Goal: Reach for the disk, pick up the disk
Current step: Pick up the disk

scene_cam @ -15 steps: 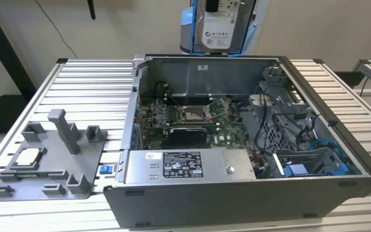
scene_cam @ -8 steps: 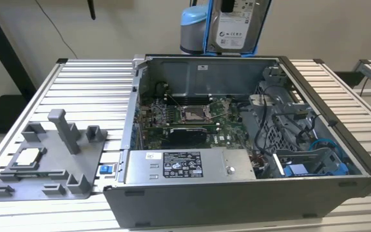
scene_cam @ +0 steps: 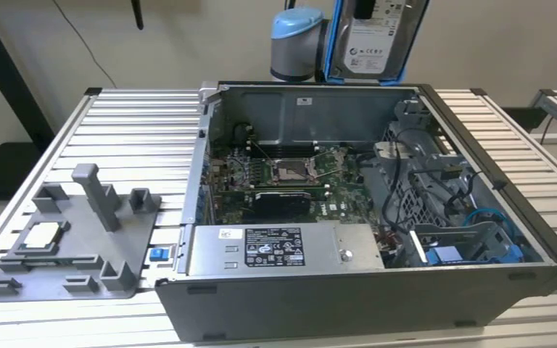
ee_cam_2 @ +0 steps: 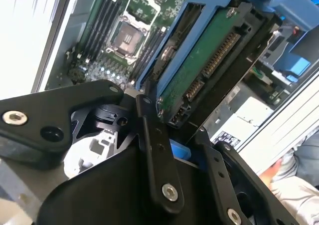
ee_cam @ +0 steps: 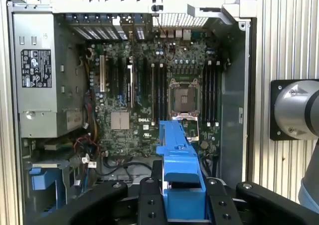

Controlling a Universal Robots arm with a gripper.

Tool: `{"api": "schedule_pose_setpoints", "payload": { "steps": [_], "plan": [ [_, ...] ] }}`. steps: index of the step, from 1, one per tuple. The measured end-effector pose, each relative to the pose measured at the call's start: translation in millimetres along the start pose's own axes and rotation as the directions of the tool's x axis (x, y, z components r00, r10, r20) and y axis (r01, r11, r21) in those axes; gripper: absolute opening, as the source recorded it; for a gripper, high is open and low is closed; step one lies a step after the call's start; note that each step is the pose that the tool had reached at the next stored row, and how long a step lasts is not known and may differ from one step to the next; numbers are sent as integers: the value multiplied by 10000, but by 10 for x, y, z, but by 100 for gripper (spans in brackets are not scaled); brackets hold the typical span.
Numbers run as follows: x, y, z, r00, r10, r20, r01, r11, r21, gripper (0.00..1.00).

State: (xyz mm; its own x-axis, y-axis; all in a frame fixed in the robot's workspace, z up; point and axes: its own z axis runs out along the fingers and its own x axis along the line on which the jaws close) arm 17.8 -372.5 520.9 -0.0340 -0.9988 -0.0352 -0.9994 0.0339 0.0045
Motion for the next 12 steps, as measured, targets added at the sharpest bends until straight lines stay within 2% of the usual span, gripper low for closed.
{"api": "schedule_pose_setpoints", "payload": {
  "steps": [12],
  "plan": [
    [-18,-522,-2,10000,1,-2,-1,10000,-33,0]
  ]
}}
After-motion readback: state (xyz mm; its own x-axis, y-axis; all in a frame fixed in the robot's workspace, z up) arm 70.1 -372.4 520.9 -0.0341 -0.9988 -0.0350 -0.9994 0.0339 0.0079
